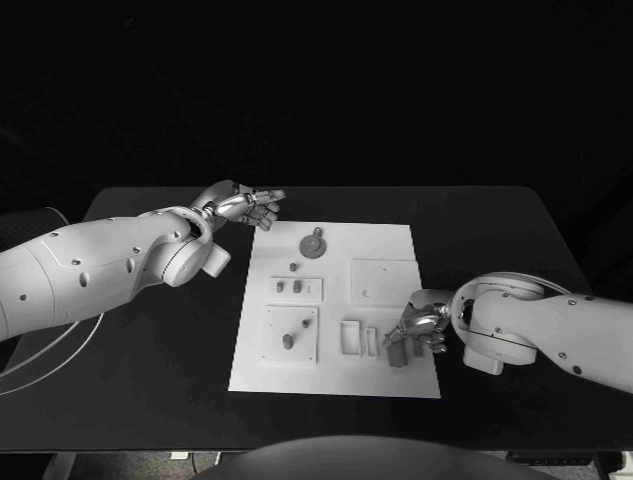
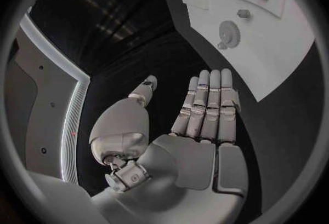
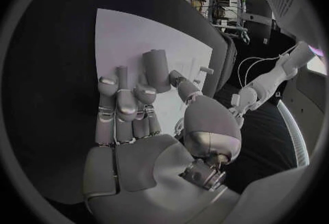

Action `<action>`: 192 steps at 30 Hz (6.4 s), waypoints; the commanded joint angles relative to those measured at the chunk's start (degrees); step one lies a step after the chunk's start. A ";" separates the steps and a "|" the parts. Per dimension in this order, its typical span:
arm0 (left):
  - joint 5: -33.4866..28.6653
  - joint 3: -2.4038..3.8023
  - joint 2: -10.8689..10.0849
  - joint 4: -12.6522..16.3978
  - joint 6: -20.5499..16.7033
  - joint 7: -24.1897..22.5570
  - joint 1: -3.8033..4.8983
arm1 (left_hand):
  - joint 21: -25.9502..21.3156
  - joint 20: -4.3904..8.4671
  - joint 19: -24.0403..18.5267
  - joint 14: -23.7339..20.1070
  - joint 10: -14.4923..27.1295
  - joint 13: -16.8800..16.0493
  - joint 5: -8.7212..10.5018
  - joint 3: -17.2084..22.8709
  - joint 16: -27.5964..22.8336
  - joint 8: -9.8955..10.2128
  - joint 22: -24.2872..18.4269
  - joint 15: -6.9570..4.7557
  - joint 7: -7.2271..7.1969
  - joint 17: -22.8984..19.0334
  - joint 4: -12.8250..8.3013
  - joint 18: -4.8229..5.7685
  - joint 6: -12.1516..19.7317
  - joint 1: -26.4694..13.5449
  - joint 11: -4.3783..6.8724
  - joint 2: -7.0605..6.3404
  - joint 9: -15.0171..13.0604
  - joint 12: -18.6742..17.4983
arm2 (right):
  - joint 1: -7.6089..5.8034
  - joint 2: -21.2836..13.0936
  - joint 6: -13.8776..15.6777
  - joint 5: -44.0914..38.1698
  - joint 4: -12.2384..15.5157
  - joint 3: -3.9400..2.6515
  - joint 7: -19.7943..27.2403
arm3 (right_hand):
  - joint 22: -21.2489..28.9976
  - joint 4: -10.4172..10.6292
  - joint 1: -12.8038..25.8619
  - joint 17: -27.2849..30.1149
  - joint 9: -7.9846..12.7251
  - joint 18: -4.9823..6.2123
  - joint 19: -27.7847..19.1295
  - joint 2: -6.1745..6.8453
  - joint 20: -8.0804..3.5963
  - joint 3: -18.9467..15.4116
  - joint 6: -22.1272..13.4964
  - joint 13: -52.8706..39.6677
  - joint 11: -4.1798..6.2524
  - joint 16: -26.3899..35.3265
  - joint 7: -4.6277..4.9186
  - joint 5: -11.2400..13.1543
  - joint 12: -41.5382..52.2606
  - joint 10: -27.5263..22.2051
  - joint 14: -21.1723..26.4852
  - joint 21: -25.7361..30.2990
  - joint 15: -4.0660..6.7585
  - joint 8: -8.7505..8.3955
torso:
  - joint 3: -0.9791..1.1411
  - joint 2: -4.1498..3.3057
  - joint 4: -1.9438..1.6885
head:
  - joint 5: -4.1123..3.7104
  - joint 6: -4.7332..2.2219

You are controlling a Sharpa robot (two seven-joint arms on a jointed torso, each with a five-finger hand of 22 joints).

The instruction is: Assemble the parts on the task board

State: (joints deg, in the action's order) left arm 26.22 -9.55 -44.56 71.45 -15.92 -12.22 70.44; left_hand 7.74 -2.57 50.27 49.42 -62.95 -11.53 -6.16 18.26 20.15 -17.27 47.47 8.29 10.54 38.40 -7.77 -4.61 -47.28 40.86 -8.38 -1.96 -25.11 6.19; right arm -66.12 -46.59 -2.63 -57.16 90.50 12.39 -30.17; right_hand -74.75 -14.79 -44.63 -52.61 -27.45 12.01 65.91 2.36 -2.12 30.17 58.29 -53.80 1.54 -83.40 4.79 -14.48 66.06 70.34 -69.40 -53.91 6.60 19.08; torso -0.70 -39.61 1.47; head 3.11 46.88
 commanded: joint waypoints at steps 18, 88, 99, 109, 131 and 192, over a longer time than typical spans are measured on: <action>0.26 0.03 0.09 -0.08 0.28 0.61 0.04 | -0.28 -0.06 -0.25 -0.34 0.51 -0.10 -0.28 0.03 -0.43 0.16 0.11 0.08 0.05 0.13 -0.12 -0.53 0.10 0.41 -0.01 -0.05 0.00 -0.34 | -2.72 3.59 2.05 13.81 -1.90 -0.13 -0.87 | -0.01 -0.93 -1.05 0.07 -0.60 2.99 0.20 -2.40 0.22 1.50 0.54 0.01 0.07 0.04 0.03 -0.11 -0.24 0.32 -0.35 -0.08 0.02 0.38 | -0.04 -0.01 0.00 | 0.01 0.23; 0.47 0.04 0.23 -0.08 0.71 1.23 0.06 | -0.38 -0.10 -0.40 -0.48 0.66 -0.19 -0.29 0.12 -0.57 0.15 0.20 0.13 0.03 0.25 -0.33 -0.54 0.12 0.51 -0.07 -0.06 -0.02 -0.46 | -2.64 10.63 0.11 13.90 -6.91 1.30 -2.22 | -0.17 3.20 2.25 0.05 -0.48 2.99 -0.61 3.04 0.15 2.75 -1.17 -0.80 -0.56 0.10 0.67 6.80 -0.43 -1.18 1.09 0.36 0.09 -0.89 | 0.01 -0.02 0.02 | 0.53 0.94; 0.47 0.04 0.29 -0.06 0.69 1.29 0.07 | -0.39 -0.11 -0.42 -0.50 0.68 -0.20 -0.29 0.14 -0.59 0.15 0.22 0.14 0.04 0.27 -0.38 -0.54 0.13 0.54 -0.08 -0.07 -0.02 -0.47 | -2.64 10.98 0.08 13.92 -7.43 1.31 -1.91 | -0.05 4.25 1.62 0.20 -0.03 2.99 -1.85 4.67 0.42 3.43 -4.20 -0.75 -1.62 0.76 1.79 7.53 -1.11 -2.99 2.62 1.15 -0.75 -2.42 | 0.01 -0.04 -0.01 | 0.55 0.97; 0.50 0.04 0.28 -0.09 0.72 1.35 0.07 | -0.39 -0.10 -0.42 -0.50 0.69 -0.21 -0.29 0.15 -0.59 0.15 0.22 0.14 0.04 0.27 -0.40 -0.54 0.13 0.57 -0.08 -0.08 -0.02 -0.48 | -2.61 11.21 -0.37 13.82 -7.42 1.34 -1.82 | -0.06 4.27 1.44 0.19 -0.02 2.99 -2.01 4.88 0.48 3.44 -4.49 -0.77 -1.75 0.80 1.91 7.66 -1.13 -3.25 2.84 1.22 -0.88 -2.53 | -0.02 -0.03 -0.03 | 0.62 1.12; 0.77 0.04 0.22 -0.11 0.78 1.47 0.07 | -0.41 -0.12 -0.45 -0.53 0.72 -0.23 -0.31 0.23 -0.62 0.12 0.26 0.15 0.02 0.31 -0.61 -0.54 0.09 0.79 -0.10 -0.07 -0.04 -0.50 | -2.57 11.30 -1.58 13.89 -6.54 1.42 -2.08 | -0.18 4.34 1.32 0.13 -0.27 2.99 -2.10 3.92 0.59 3.30 -3.88 -0.80 -1.67 0.66 1.80 7.46 -0.99 -3.30 2.95 1.13 -0.91 -2.09 | -0.04 -0.03 -0.01 | 0.69 1.39; 1.00 0.04 0.27 -0.33 0.72 1.78 0.07 | -0.45 -0.17 -0.50 -0.59 0.80 -0.31 -0.29 0.25 -0.70 0.11 0.36 0.20 0.03 0.43 -0.82 -0.53 0.09 0.79 -0.14 -0.06 -0.05 -0.57 | -2.55 11.04 -1.09 13.39 -6.65 1.48 -1.51 | -0.35 10.73 2.58 0.19 -0.72 2.99 -2.57 10.50 0.52 4.48 -5.12 -0.67 -1.89 0.29 2.04 11.67 -0.61 -4.13 3.82 1.22 -1.05 -2.20 | 0.01 -0.03 0.00 | 0.81 1.75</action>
State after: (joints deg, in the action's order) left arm 26.98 -9.55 -44.37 71.07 -15.68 -10.11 70.46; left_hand 7.52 -2.78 50.08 49.23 -62.63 -11.78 -6.16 18.39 19.71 -17.27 47.76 8.47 10.54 38.74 -8.23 -4.52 -47.28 41.09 -8.46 -2.18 -25.12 5.98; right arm -68.87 -35.62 -3.14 -43.24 83.83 13.75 -32.27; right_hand -74.95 -4.40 -42.10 -52.45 -28.13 12.19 63.55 12.22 -1.41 34.72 53.72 -54.52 -0.29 -82.93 6.67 -2.95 65.23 66.62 -66.11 -53.01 5.57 17.03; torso -0.70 -39.63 1.47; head 3.91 48.62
